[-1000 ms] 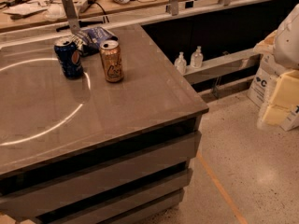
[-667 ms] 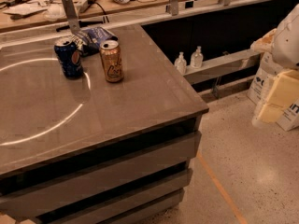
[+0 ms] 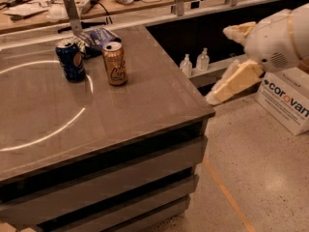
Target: Knock orange can over
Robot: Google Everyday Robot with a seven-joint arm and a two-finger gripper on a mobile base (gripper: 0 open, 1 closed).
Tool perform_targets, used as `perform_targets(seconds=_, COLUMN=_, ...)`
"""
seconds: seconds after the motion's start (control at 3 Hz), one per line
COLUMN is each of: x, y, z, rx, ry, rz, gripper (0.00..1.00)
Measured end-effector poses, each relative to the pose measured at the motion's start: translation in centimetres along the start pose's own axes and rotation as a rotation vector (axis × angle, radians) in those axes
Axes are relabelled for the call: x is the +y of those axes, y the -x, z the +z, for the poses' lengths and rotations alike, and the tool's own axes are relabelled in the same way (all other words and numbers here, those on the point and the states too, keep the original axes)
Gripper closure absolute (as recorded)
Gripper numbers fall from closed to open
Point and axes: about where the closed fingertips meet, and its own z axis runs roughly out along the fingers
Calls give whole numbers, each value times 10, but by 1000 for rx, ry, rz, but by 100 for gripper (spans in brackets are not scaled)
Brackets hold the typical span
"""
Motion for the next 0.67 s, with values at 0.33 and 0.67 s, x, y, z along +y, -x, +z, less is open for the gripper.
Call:
perform_targets(seconds=0.33, x=-14, y=23, z=51, rx=-166, ry=36, rz=75, gripper=0)
perform_targets(seconds=0.67, x=-27, y=26, z=88, rx=-242, ry=59, rz=154, gripper=0)
